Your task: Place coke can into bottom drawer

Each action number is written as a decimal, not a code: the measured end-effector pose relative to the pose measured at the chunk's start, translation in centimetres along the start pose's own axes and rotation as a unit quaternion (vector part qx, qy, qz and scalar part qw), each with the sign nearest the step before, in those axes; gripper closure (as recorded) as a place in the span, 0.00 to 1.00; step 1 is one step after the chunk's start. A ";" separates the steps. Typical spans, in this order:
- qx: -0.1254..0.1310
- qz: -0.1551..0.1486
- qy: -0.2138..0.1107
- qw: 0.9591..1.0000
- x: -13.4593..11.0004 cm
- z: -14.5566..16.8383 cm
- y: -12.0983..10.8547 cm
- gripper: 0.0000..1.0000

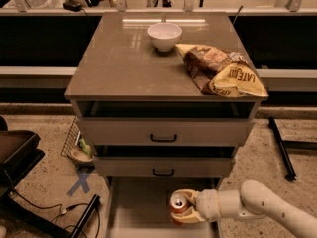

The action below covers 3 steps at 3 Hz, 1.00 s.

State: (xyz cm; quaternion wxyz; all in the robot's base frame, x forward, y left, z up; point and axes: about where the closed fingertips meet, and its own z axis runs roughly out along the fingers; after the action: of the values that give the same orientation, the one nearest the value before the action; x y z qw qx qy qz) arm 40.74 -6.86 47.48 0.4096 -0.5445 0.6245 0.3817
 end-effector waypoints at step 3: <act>-0.023 -0.036 -0.009 0.999 12.0 3.2 -2.9 1.00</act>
Offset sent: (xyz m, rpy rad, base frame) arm 0.0270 -0.0253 -0.1506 0.0357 -0.0871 0.0888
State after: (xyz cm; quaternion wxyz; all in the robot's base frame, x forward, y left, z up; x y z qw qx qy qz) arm 43.05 -8.70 35.06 0.4155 -0.5727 0.5920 0.3859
